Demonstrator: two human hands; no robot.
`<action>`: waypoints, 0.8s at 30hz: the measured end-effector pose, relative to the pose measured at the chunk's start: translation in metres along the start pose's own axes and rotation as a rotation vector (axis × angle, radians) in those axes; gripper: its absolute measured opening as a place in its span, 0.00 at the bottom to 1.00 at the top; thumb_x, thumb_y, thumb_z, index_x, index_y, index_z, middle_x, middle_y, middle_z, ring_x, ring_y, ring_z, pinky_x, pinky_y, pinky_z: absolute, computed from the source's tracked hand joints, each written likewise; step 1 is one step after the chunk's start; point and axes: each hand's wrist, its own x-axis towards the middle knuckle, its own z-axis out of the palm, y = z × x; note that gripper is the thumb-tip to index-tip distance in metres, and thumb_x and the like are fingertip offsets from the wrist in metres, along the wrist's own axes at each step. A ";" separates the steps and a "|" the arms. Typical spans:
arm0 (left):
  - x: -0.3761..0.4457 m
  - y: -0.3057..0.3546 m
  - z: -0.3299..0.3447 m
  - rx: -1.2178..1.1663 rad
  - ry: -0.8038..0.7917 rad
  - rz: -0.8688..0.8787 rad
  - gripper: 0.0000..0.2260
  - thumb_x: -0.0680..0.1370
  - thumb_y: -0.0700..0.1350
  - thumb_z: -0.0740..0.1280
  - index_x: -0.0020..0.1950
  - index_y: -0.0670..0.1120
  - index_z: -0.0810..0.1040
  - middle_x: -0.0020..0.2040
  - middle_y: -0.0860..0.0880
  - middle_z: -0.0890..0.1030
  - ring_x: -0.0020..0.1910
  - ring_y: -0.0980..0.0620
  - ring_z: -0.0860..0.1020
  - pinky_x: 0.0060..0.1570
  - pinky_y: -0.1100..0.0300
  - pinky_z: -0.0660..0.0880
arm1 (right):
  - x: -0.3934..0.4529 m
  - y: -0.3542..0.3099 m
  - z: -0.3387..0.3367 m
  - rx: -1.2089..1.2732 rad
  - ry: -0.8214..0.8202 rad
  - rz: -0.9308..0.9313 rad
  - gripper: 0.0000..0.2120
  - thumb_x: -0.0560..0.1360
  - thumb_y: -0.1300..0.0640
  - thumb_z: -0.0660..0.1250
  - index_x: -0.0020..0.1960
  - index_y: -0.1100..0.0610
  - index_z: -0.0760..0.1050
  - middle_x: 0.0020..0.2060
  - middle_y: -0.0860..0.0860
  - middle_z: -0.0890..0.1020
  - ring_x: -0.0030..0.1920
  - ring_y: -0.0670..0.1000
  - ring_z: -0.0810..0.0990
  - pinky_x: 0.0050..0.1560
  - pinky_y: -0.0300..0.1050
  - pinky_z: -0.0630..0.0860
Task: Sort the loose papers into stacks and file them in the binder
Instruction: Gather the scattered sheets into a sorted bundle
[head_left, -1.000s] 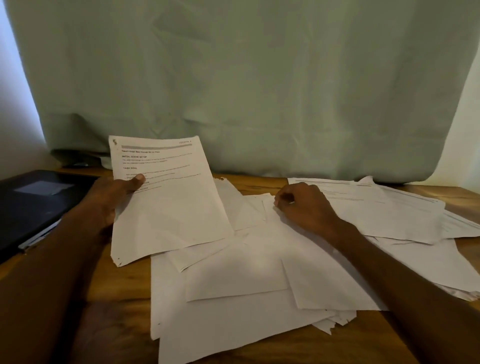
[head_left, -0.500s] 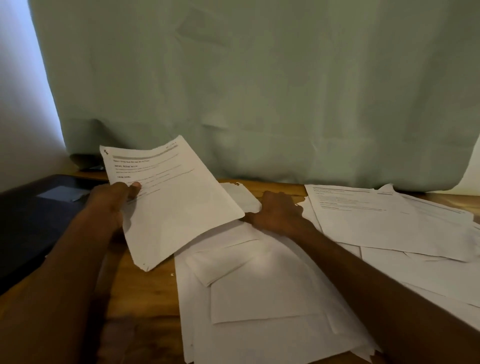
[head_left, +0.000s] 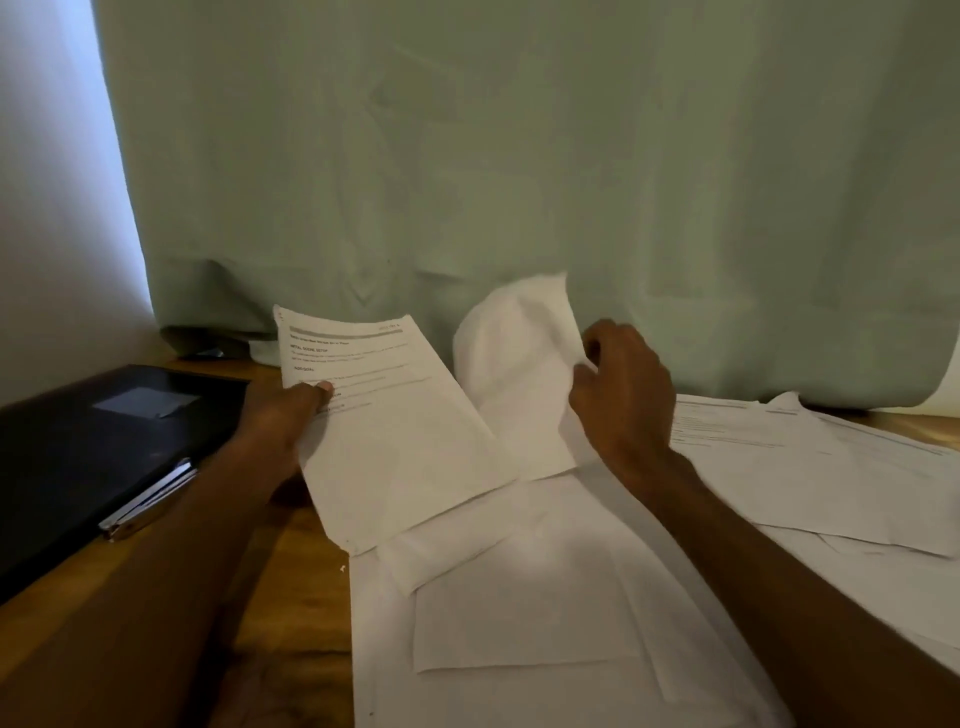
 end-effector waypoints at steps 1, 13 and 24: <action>-0.005 0.000 0.006 -0.018 -0.017 -0.008 0.11 0.81 0.39 0.70 0.62 0.42 0.77 0.57 0.43 0.82 0.55 0.40 0.81 0.60 0.39 0.78 | 0.003 -0.004 -0.006 -0.084 0.103 -0.189 0.10 0.70 0.65 0.73 0.47 0.54 0.77 0.43 0.51 0.79 0.40 0.55 0.77 0.39 0.48 0.71; -0.036 -0.003 0.040 -0.213 -0.292 0.065 0.14 0.79 0.53 0.71 0.62 0.48 0.80 0.55 0.46 0.87 0.52 0.44 0.86 0.55 0.44 0.82 | -0.060 -0.068 0.016 -0.267 -0.393 -0.550 0.26 0.71 0.58 0.74 0.68 0.52 0.77 0.63 0.53 0.78 0.61 0.56 0.76 0.56 0.53 0.74; -0.019 -0.029 0.048 -0.196 -0.257 0.009 0.25 0.68 0.41 0.82 0.64 0.47 0.81 0.57 0.44 0.86 0.53 0.39 0.85 0.54 0.36 0.81 | -0.067 -0.079 0.014 -0.172 -0.629 -0.714 0.21 0.79 0.60 0.69 0.71 0.55 0.73 0.66 0.56 0.74 0.62 0.56 0.74 0.61 0.50 0.74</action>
